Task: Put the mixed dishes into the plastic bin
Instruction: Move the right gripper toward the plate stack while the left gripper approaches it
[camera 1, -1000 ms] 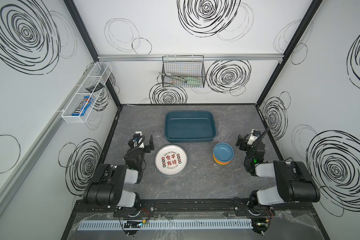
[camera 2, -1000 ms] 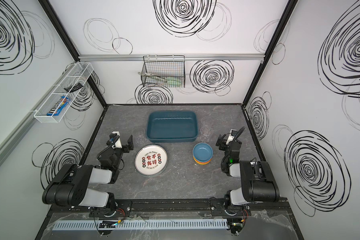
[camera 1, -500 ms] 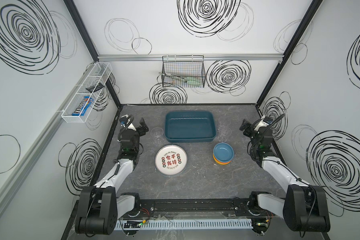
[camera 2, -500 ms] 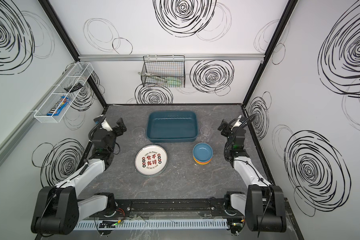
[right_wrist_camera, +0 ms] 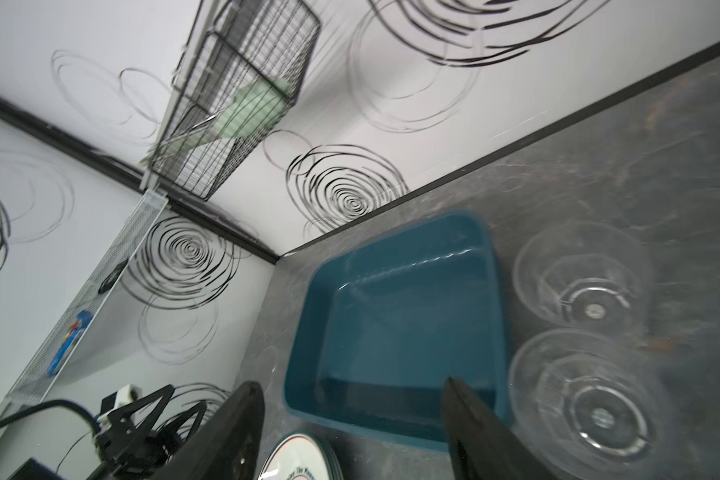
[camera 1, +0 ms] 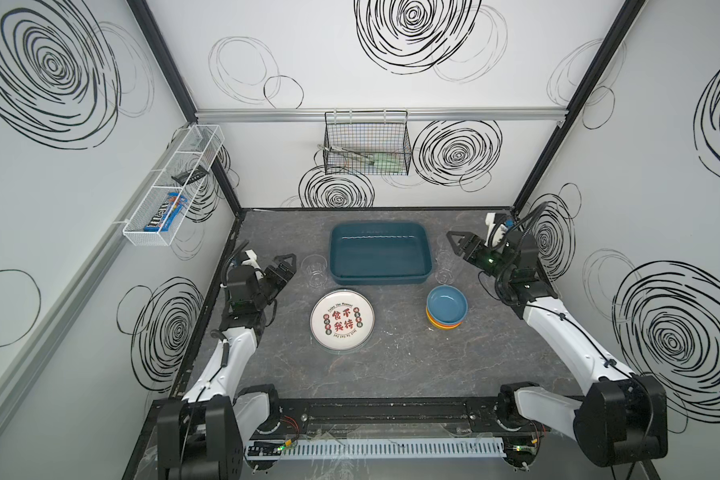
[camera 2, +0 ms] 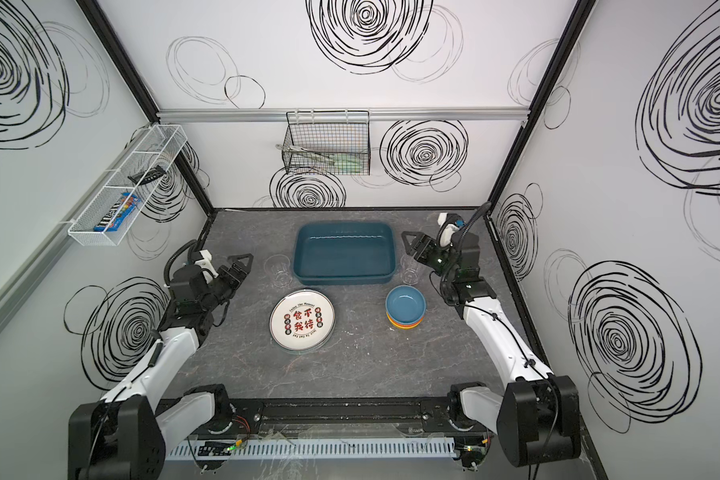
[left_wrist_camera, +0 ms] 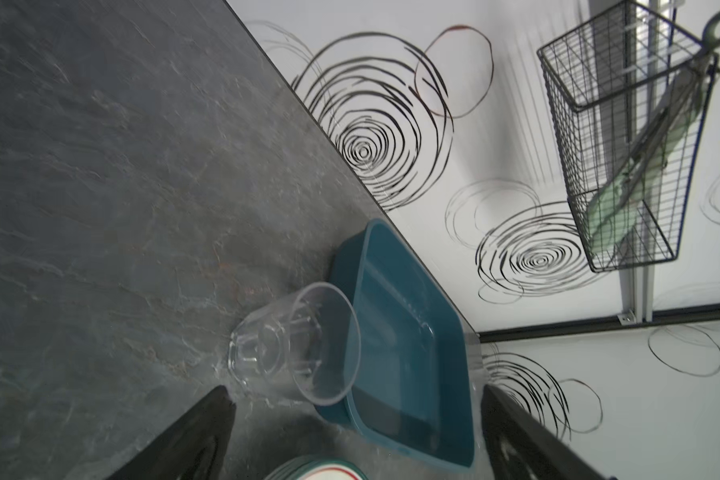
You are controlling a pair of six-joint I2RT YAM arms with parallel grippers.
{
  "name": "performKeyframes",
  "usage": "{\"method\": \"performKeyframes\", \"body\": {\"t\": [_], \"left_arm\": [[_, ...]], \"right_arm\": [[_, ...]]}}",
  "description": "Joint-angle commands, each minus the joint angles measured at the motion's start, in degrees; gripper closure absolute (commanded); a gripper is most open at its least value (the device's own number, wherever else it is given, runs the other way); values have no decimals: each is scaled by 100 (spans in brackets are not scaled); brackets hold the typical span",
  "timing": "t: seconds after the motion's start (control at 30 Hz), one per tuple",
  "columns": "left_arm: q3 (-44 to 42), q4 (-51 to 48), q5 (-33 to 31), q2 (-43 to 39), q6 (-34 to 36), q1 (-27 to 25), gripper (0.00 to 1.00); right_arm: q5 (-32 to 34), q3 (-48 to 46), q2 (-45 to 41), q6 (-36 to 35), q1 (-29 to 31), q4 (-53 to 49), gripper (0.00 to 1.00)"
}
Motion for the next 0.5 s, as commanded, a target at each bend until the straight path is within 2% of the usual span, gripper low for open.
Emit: {"method": "performKeyframes", "body": {"t": [0.0, 0.07, 0.13, 0.23, 0.37, 0.47], "left_arm": [[-121, -595, 747, -207, -52, 142, 4], [-308, -611, 1016, -242, -41, 132, 1], [-374, -1068, 931, -300, 149, 28, 7], [-474, -1777, 491, -512, 411, -319, 15], [-445, -2521, -370, -814, 621, -1044, 26], [-429, -2814, -762, -821, 636, -1367, 26]], "right_arm": [[-60, 257, 300, -527, 642, -906, 28], [-1, 512, 603, -682, 1078, -1225, 28], [59, 738, 915, -732, 1452, -1463, 31], [190, 994, 1339, -809, 2029, -1731, 37], [585, 1314, 1893, -934, 2730, -2092, 44], [788, 1501, 2329, -937, 3022, -2332, 44]]}}
